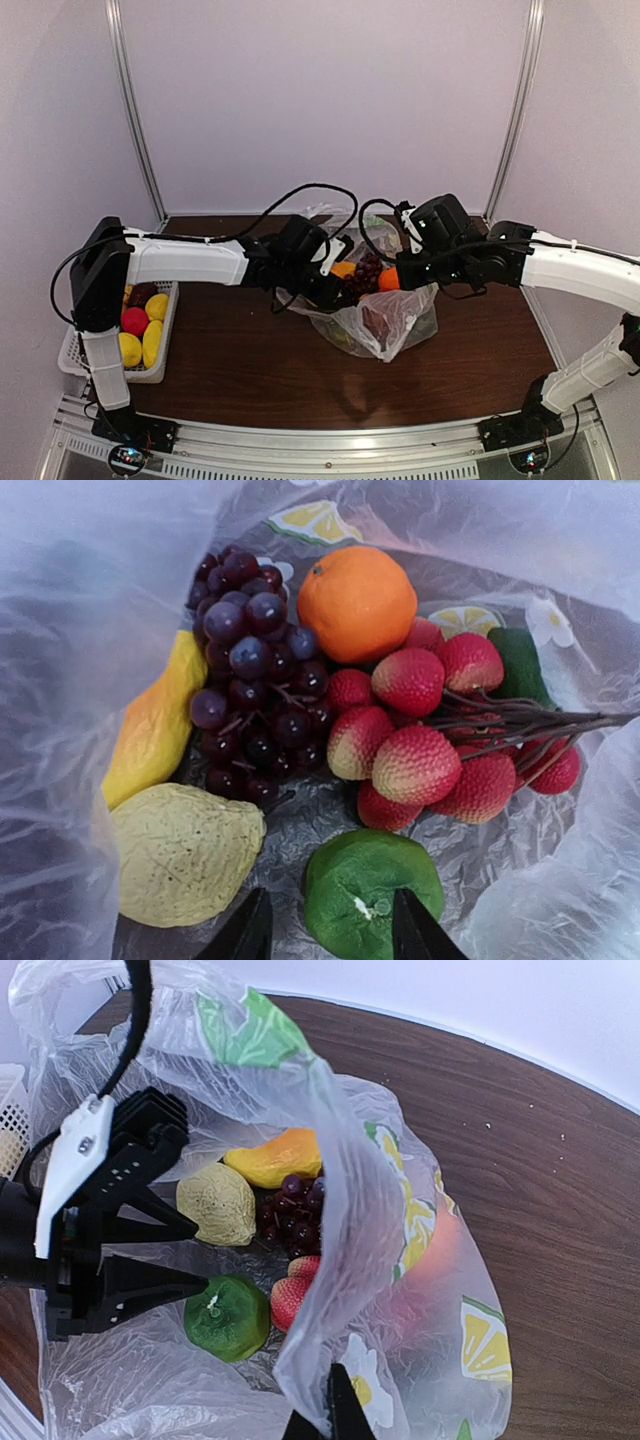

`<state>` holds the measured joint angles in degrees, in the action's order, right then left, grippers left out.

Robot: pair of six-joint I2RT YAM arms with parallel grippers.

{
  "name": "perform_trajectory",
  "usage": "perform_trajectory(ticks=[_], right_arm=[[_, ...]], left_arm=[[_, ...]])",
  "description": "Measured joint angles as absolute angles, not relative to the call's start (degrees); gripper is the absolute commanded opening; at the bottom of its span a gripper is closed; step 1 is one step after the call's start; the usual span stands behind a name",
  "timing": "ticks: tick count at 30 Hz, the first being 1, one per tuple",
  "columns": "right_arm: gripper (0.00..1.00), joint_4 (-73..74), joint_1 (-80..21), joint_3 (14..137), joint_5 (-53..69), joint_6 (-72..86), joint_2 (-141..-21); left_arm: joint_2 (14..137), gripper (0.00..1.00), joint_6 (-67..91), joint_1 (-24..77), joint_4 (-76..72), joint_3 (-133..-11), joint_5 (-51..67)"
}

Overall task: Untie the knot of the plastic bag and take out the fruit
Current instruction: Pick up the fake fruit from the takeout bag.

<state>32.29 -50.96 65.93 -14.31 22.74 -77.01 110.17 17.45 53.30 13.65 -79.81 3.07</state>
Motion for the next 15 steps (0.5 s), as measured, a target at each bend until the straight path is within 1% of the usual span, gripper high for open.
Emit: perform_trajectory(ticks=[4, 9, 15], right_arm=[[0.0, 32.3, -51.0, 66.0, -14.3, 22.7, -77.0], [0.0, 32.3, -51.0, 65.9, -14.2, 22.9, -77.0], [0.0, 32.3, -51.0, 65.9, -14.2, 22.9, -77.0]], left_arm=[[113.7, 0.53, 15.4, 53.2, 14.5, -82.2, 3.2], [117.7, 0.59, 13.2, 52.4, 14.9, -85.9, 2.2], [119.6, 0.7, 10.6, 51.1, 14.8, -87.1, -2.5]])
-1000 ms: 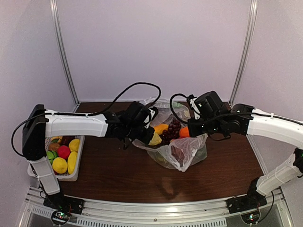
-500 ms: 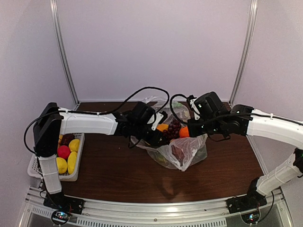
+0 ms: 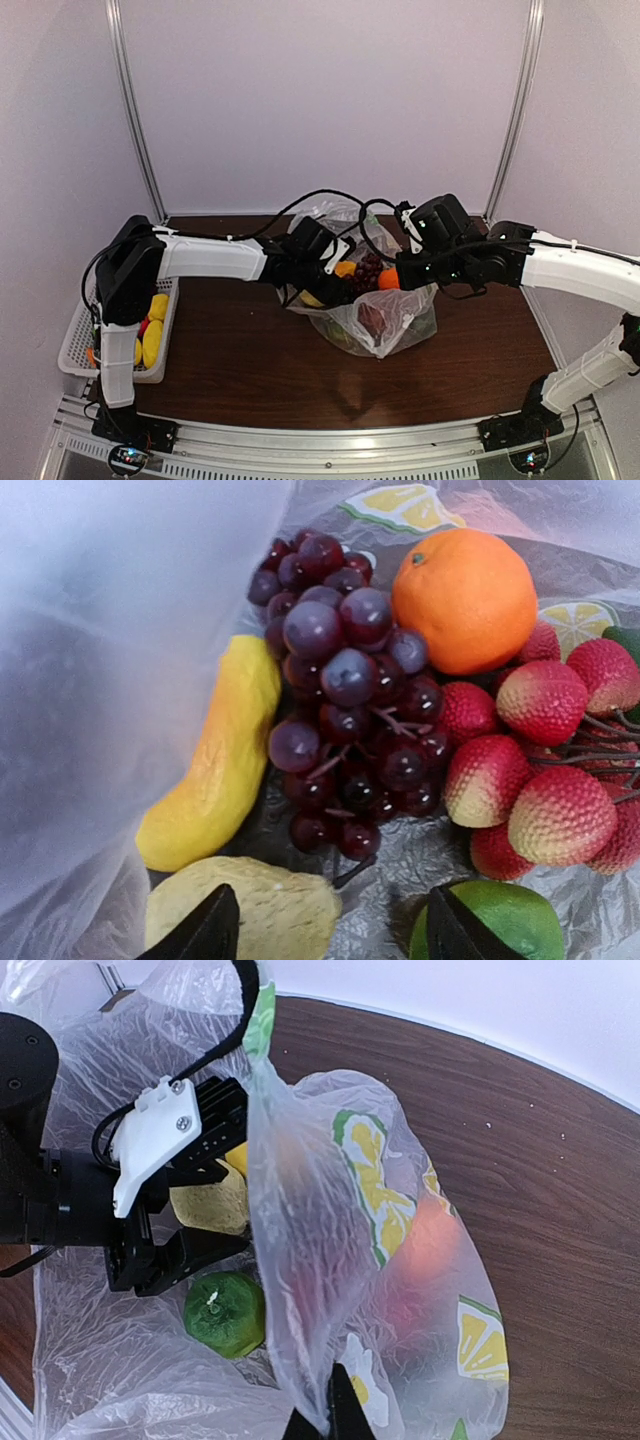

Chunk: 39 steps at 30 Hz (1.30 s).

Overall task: Untie the knot of the plastic bag and take out the fruit
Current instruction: Pick up the fake fruit from the takeout bag.

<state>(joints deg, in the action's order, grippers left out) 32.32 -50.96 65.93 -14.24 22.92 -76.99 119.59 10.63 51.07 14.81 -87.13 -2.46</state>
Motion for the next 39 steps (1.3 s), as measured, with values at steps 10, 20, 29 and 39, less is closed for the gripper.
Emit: perform_trajectory(ticks=[10, 20, 29, 39], right_arm=[[0.0, 32.3, -51.0, 65.9, -14.2, 22.9, -77.0], [0.0, 32.3, -51.0, 65.9, -14.0, 22.9, -77.0], [0.0, 32.2, -51.0, 65.1, -13.9, 23.0, -77.0], [0.0, 32.1, -51.0, 65.1, -13.9, 23.3, -77.0]], left_arm=[[120.6, 0.83, 8.7, 49.1, 15.0, -90.0, -6.1], [124.2, 0.9, 10.5, 48.9, 17.0, -90.5, -6.2], [124.5, 0.63, 13.0, 48.9, 18.1, -90.8, -7.4], [124.5, 0.55, 13.6, 48.9, 18.1, -90.8, -8.1]])
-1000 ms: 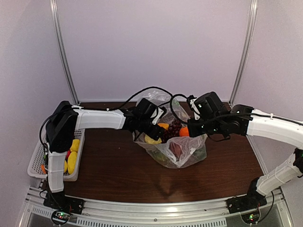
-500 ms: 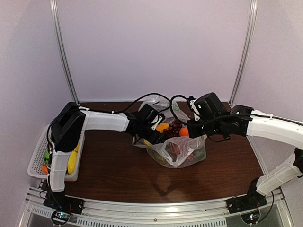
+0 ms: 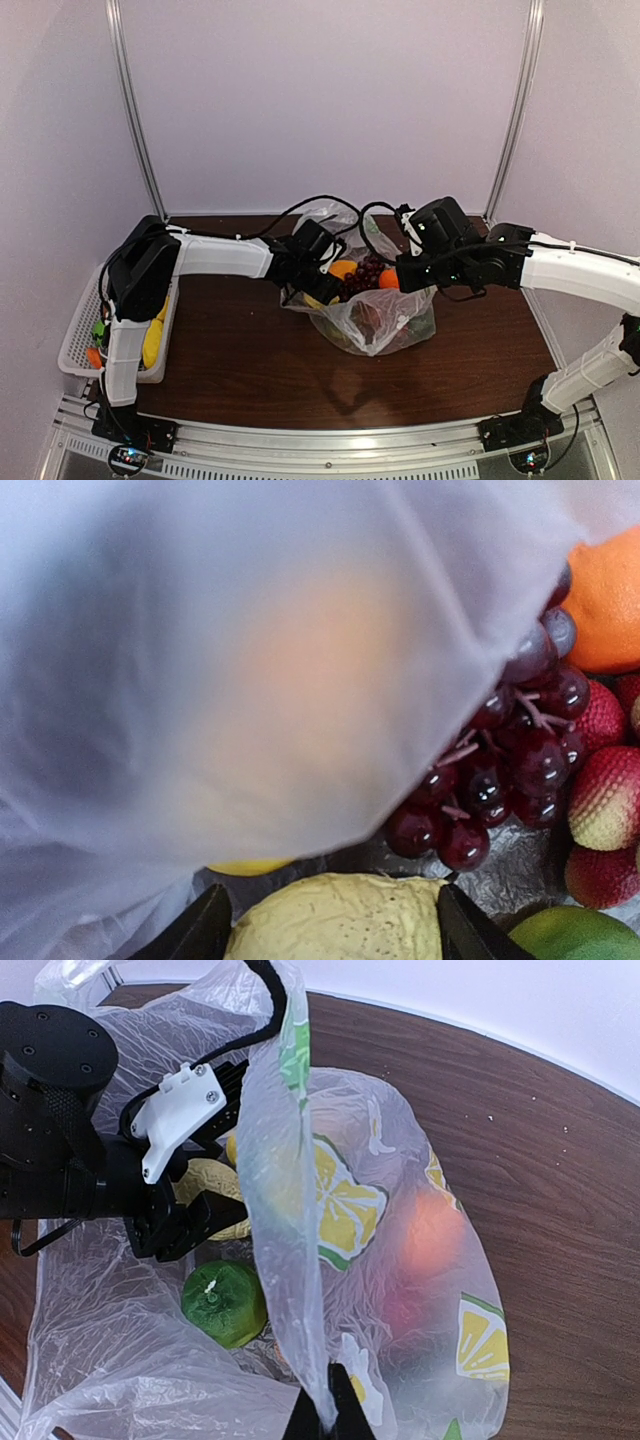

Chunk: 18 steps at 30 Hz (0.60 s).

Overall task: Untie the knot of the plastic bag and take out the fruit
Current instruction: Pick up the fake fruit from the takeout bag.

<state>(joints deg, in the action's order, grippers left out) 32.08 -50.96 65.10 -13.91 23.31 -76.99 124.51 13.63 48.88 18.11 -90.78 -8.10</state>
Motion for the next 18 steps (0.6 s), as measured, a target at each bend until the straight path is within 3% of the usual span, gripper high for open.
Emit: perform_trajectory(ticks=[6, 18], right_arm=[[0.0, 31.9, -51.0, 65.1, -13.9, 23.5, -77.0], [0.0, 31.3, -51.0, 65.0, -14.0, 24.0, -77.0]], left_arm=[[122.9, 0.53, 14.2, 48.9, 18.5, -89.9, -6.3], [98.8, 0.51, 18.2, 50.3, 10.2, -73.8, 6.3]])
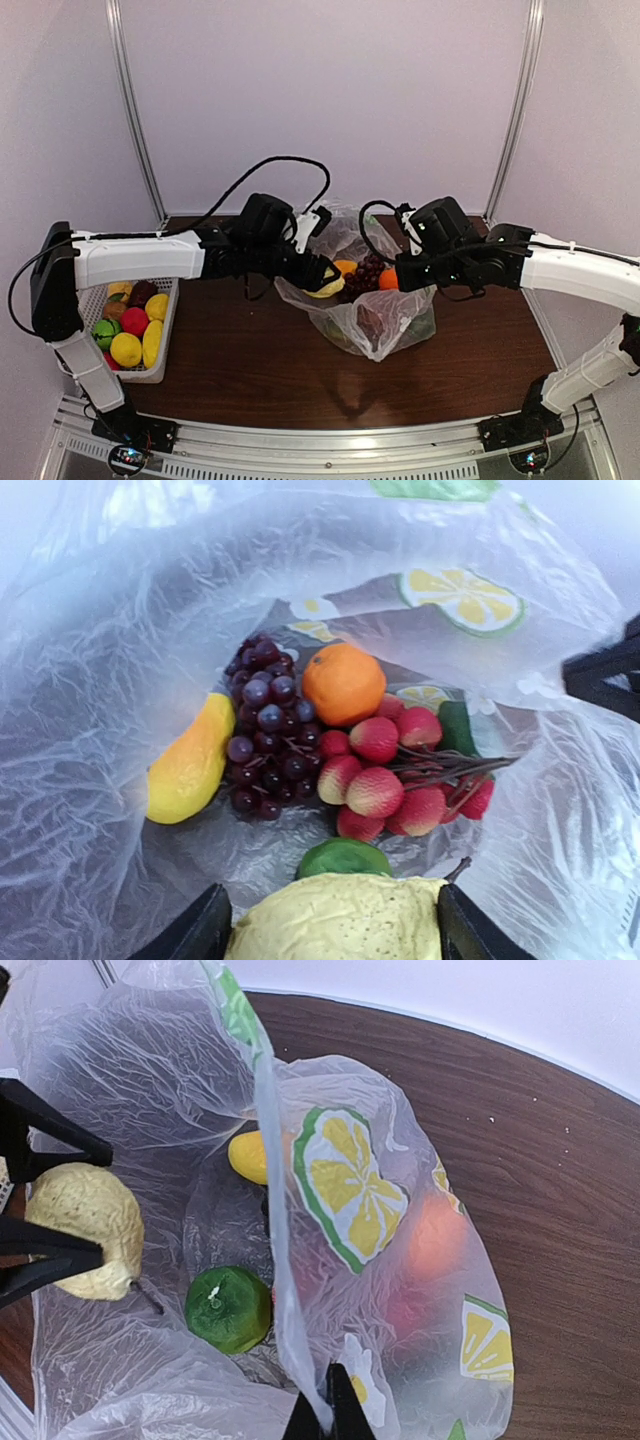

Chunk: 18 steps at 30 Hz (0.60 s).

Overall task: Untie the knot of the plastic bag and take out the fruit
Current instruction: Pick up the fake fruit from the takeout bag, then place the fake fruit in the bin.

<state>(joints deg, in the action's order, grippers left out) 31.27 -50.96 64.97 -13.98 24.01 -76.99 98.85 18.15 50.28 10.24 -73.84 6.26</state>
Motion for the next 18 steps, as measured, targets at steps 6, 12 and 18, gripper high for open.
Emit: perform_trajectory(ticks=[6, 12, 18], right_arm=[[0.0, 31.0, -51.0, 64.8, -14.0, 24.2, -77.0], [0.0, 30.4, -51.0, 64.7, -14.0, 24.4, -77.0], [0.0, 30.1, -51.0, 64.7, -14.0, 24.4, -77.0]], left_arm=[[92.8, 0.51, 19.9, 52.0, 7.2, -66.7, 10.7], [85.5, 0.51, 21.6, 52.1, 6.3, -64.3, 11.8], [78.8, 0.52, 21.8, 51.6, 8.4, -64.3, 10.3]])
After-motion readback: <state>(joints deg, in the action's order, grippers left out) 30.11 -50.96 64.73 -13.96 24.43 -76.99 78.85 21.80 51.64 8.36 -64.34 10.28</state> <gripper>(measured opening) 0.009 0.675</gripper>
